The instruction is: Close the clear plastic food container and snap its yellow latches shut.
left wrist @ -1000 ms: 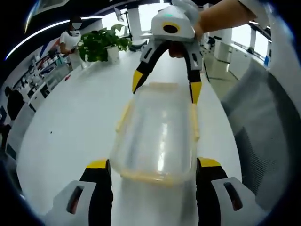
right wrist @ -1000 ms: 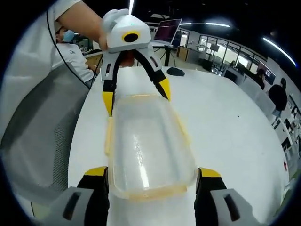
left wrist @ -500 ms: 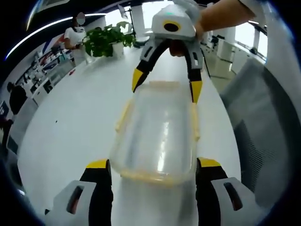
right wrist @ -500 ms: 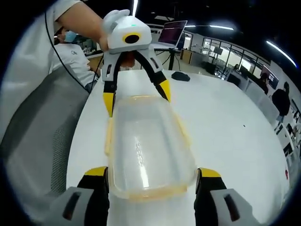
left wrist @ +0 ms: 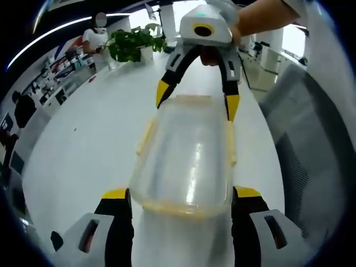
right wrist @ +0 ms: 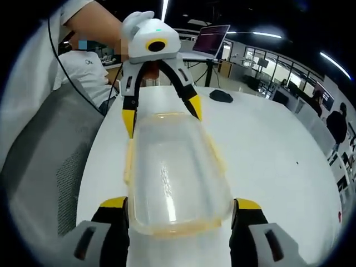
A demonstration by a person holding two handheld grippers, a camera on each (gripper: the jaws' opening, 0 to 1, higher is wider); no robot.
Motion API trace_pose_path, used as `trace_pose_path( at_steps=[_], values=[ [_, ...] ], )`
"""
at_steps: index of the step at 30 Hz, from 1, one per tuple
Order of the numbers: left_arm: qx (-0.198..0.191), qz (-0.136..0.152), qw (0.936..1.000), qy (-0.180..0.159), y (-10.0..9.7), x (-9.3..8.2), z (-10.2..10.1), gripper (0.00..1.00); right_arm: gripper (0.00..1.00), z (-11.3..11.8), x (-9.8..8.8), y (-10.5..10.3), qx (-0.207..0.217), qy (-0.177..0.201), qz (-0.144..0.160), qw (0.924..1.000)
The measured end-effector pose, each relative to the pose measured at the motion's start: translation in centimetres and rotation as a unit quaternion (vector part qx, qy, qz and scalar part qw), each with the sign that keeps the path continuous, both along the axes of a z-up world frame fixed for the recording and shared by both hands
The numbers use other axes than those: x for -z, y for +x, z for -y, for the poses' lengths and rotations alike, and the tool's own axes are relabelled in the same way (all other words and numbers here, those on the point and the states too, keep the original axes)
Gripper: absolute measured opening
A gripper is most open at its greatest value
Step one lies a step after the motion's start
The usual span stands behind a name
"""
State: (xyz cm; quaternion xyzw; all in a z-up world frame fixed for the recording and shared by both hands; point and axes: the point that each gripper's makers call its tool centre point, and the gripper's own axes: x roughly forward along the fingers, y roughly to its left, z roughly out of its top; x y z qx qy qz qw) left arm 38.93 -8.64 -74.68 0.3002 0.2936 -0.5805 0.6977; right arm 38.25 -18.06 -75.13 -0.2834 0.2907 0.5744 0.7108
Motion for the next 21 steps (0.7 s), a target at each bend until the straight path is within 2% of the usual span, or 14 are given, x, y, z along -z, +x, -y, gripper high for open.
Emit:
trace_pose_path(
  at_steps=[12,21],
  values=[
    [-0.005,0.000,1.0000,0.006,0.3,0.0,-2.0,0.71,0.74,-1.9,0.0,0.4,-0.005,-0.002,0.000,1.0000],
    [-0.006,0.001,1.0000,0.008,1.4,0.0,-2.0,0.70,0.74,-2.0,0.0,1.6,-0.009,-0.005,-0.001,0.9999]
  ],
)
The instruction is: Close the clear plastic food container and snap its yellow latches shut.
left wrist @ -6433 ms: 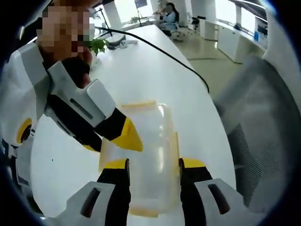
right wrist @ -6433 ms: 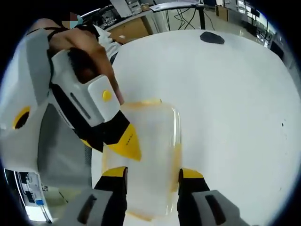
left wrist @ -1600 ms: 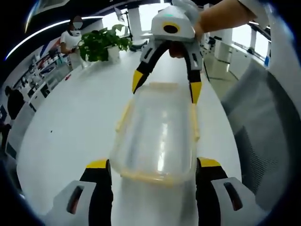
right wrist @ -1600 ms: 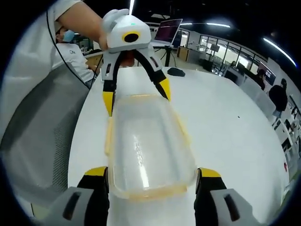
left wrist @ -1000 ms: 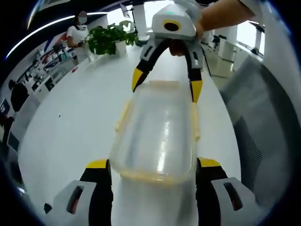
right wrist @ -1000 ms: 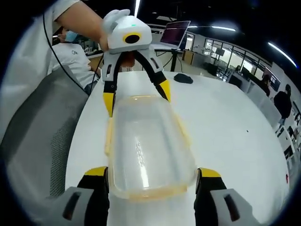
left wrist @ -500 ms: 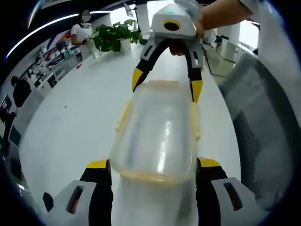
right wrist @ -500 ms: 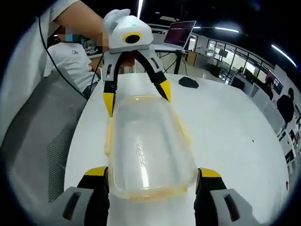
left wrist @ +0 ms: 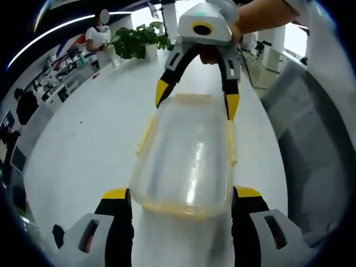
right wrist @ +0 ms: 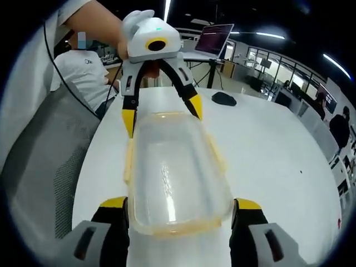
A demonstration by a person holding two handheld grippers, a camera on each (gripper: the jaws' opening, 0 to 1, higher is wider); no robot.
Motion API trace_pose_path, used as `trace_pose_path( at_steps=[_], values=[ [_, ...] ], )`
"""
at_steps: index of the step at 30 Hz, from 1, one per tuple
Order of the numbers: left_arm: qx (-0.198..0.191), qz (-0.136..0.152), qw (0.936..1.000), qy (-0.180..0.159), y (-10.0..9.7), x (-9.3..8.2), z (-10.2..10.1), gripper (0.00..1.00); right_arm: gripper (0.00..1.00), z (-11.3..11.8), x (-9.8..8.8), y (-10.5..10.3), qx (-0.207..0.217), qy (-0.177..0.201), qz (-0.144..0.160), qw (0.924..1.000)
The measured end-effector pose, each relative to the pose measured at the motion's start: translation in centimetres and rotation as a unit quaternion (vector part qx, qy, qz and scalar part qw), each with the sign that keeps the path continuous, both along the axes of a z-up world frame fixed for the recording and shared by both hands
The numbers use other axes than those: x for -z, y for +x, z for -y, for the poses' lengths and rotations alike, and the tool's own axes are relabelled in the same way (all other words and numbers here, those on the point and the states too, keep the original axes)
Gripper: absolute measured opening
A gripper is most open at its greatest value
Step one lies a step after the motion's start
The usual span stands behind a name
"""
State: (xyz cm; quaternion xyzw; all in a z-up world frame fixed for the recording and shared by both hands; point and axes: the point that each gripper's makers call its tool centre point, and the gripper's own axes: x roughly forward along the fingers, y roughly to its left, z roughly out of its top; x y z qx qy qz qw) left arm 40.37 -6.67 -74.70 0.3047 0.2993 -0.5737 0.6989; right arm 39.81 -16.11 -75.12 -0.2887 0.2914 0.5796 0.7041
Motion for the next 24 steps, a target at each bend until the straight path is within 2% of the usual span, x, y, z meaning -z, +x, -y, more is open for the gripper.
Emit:
trace_pose_path(
  at_steps=[6,24],
  values=[
    [0.005,0.001,0.9999,0.009,1.1,0.0,0.0,0.70,0.74,0.0,0.0,1.0,0.004,0.000,0.000,1.0000],
    [0.000,0.004,1.0000,0.003,5.0,0.0,0.2,0.70,0.74,0.2,0.0,5.1,0.004,0.000,0.003,1.0000]
  ],
)
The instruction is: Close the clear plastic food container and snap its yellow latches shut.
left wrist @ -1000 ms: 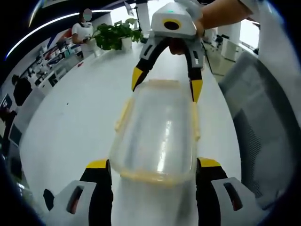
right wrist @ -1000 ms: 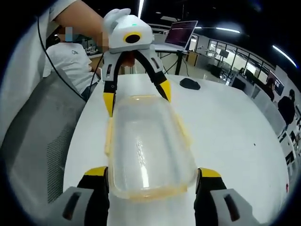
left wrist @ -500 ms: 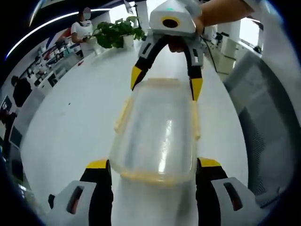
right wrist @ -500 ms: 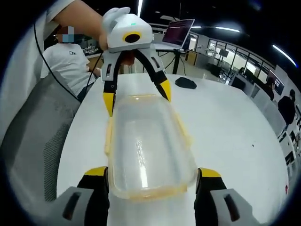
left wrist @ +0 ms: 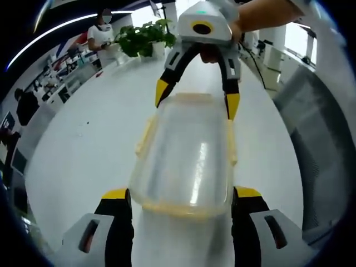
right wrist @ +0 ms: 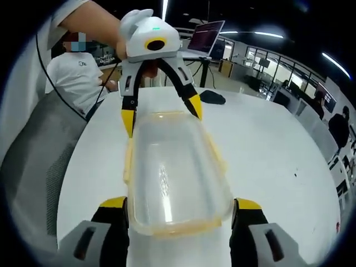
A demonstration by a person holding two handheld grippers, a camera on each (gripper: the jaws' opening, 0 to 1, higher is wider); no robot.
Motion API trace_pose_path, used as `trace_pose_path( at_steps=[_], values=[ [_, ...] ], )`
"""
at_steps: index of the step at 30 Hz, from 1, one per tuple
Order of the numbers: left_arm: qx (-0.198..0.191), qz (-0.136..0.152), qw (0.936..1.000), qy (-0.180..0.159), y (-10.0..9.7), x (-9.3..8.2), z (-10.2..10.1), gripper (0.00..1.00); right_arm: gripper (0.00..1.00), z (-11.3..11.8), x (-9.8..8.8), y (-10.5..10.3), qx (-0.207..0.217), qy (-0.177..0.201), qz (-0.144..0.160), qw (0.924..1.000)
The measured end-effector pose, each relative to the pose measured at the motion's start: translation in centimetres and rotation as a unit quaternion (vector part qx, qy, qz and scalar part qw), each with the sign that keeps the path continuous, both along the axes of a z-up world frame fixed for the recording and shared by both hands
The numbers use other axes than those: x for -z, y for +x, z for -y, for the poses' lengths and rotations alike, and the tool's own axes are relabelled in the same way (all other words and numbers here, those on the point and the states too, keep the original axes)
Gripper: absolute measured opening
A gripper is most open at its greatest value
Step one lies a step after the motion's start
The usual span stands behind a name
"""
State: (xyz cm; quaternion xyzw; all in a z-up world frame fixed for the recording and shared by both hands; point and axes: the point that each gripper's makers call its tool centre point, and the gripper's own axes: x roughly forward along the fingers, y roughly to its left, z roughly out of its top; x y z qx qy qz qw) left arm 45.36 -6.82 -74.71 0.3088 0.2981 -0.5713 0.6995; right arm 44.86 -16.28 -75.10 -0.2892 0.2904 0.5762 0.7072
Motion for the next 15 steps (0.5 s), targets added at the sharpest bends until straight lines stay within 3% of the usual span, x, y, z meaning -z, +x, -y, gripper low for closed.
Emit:
trace_pose_path(
  at_steps=[7,15],
  values=[
    [0.000,0.001,1.0000,0.003,1.3,0.0,0.1,0.70,0.75,0.1,0.1,1.1,0.003,-0.003,0.003,1.0000],
    [0.004,0.000,1.0000,-0.003,1.5,0.0,0.1,0.71,0.75,0.1,0.2,1.2,0.007,-0.007,0.006,0.9999]
  ],
)
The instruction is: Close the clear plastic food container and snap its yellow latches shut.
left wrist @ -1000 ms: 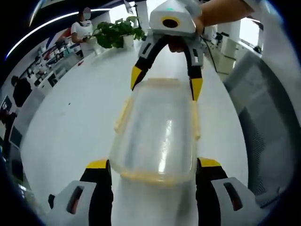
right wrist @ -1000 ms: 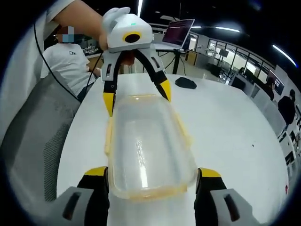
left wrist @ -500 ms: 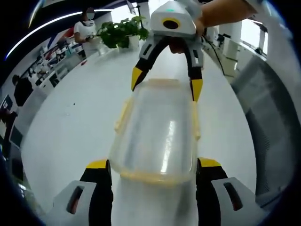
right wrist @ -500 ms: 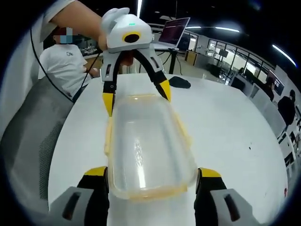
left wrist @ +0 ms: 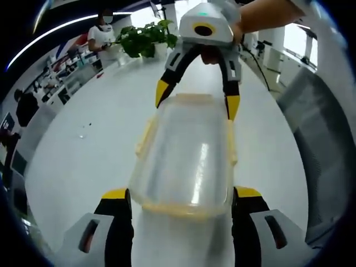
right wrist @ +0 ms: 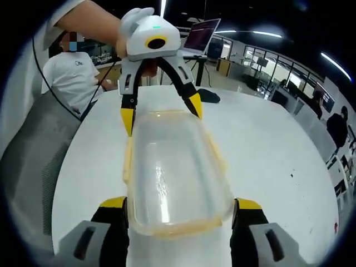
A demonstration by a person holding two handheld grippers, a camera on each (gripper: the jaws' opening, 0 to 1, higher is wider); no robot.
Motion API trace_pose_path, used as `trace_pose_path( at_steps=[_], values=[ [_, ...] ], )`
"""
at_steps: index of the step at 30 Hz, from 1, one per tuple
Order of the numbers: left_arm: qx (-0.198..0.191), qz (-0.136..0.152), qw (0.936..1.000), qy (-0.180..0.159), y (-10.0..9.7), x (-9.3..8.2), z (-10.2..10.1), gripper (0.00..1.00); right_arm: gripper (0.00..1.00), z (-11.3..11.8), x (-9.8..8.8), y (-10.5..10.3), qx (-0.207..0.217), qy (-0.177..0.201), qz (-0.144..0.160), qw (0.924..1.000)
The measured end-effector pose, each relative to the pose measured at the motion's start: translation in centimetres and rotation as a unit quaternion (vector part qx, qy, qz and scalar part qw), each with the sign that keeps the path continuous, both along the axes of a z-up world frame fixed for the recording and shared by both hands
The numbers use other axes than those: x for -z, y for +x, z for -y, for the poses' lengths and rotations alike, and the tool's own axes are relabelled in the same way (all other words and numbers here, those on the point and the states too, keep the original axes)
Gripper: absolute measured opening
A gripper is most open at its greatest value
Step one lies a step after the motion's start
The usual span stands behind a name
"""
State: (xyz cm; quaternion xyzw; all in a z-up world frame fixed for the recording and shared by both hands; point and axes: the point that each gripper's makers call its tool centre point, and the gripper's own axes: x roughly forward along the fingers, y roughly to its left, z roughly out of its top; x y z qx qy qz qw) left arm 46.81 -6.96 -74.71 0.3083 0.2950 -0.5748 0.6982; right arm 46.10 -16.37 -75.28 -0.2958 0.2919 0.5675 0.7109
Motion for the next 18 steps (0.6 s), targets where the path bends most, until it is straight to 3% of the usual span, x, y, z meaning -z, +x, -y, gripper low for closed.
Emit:
trace_pose_path(
  at_steps=[9,10,12,15,18],
  values=[
    [0.011,0.017,0.9996,0.021,0.0,0.3,-0.2,0.72,0.76,0.2,0.2,0.0,-0.012,-0.021,0.010,0.9997],
    [0.009,0.016,0.9996,0.020,-0.1,0.3,-0.2,0.74,0.78,0.2,0.1,0.1,-0.008,-0.024,0.011,0.9996],
    [0.003,0.002,1.0000,0.001,-0.3,-0.1,0.3,0.80,0.86,-0.4,-0.5,0.2,0.018,0.007,-0.004,0.9998],
    [-0.016,-0.022,0.9996,0.000,-0.8,0.0,0.3,0.95,0.99,-0.2,-0.5,0.5,0.023,-0.003,0.000,0.9997],
    [-0.009,-0.018,0.9998,0.008,-1.0,0.3,0.1,0.99,0.99,-0.2,-0.6,0.3,0.020,-0.004,-0.003,0.9998]
  ],
)
